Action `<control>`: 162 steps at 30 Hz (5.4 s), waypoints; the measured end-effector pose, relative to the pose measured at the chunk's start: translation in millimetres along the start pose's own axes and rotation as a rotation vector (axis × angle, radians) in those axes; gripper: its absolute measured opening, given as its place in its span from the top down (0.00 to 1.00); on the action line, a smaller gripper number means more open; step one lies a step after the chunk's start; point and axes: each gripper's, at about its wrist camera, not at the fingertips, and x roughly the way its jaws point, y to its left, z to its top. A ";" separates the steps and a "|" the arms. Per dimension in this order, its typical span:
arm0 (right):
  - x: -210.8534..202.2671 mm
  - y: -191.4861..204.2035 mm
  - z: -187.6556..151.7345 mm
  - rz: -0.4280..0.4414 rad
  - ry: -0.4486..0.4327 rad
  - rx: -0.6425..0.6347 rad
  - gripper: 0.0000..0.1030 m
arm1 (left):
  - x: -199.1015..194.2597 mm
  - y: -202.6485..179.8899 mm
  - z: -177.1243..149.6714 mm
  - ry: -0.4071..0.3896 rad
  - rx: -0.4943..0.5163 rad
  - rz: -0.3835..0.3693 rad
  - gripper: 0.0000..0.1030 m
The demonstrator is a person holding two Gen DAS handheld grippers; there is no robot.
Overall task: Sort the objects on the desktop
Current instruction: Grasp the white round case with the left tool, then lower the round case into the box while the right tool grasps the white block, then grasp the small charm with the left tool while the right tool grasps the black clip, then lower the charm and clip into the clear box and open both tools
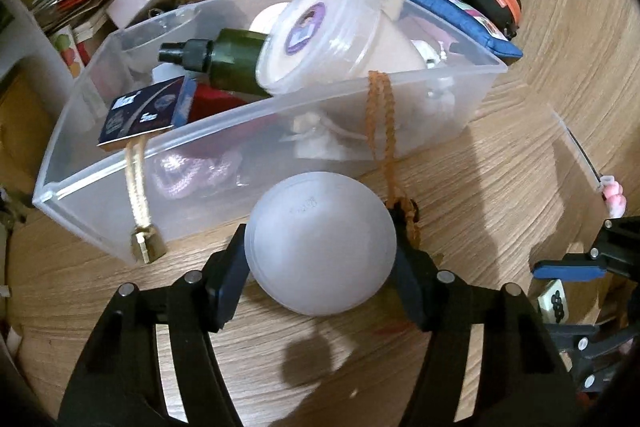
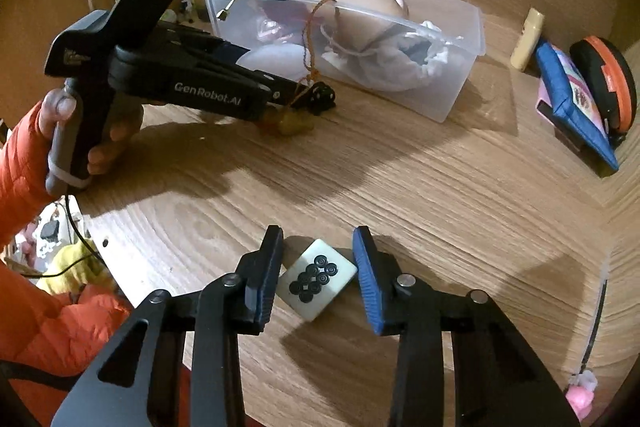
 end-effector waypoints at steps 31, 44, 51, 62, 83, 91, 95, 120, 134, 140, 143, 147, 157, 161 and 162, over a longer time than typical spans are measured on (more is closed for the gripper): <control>5.2 -26.9 7.7 -0.074 -0.014 0.067 0.70 | -86.2 35.0 -23.4 -0.197 -0.115 0.066 0.37; -26.1 -43.4 82.6 -0.065 -0.228 0.074 0.70 | -98.5 50.8 19.2 -0.295 -0.103 0.087 0.37; -12.1 -56.4 121.0 -0.054 -0.245 0.098 0.70 | -78.7 59.6 43.5 -0.274 -0.124 0.058 0.37; 27.5 -89.1 147.8 -0.076 -0.158 0.145 0.70 | -39.3 67.6 78.3 -0.207 -0.133 0.022 0.37; 27.8 -86.3 149.7 -0.146 -0.148 0.107 0.46 | -41.6 49.5 95.6 -0.222 -0.067 0.032 0.34; -7.5 -73.0 135.1 -0.150 -0.203 0.097 0.45 | -72.4 39.1 79.0 -0.285 -0.025 0.067 0.26; -18.4 -63.8 127.1 -0.148 -0.212 0.083 0.45 | -83.4 34.4 64.3 -0.304 -0.004 0.090 0.19; 59.8 -9.2 84.4 0.009 0.018 -0.031 0.82 | -58.2 25.3 -39.7 -0.092 -0.027 0.029 0.15; 17.0 -47.6 74.4 0.011 -0.083 0.087 0.87 | -23.6 -28.4 -14.5 -0.016 0.092 -0.049 0.39; -0.7 -63.6 70.5 -0.008 -0.128 0.124 0.87 | -13.5 -29.8 -11.3 -0.003 0.095 -0.005 0.81; -6.8 -68.6 73.6 -0.001 -0.148 0.137 0.87 | -19.9 -13.8 -10.8 -0.015 0.051 -0.003 0.81; -12.4 -70.5 78.7 0.003 -0.172 0.141 0.87 | -36.1 9.6 -11.4 -0.037 -0.019 -0.003 0.81; -23.6 -70.3 95.5 -0.006 -0.225 0.132 0.87 | -91.8 38.9 -7.5 -0.185 -0.069 0.062 0.82; -25.6 -71.2 101.1 -0.013 -0.236 0.129 0.87 | -100.5 45.4 4.7 -0.233 -0.059 0.079 0.81; -25.9 -71.7 102.8 -0.016 -0.239 0.127 0.86 | -99.3 44.6 9.6 -0.239 -0.057 0.080 0.81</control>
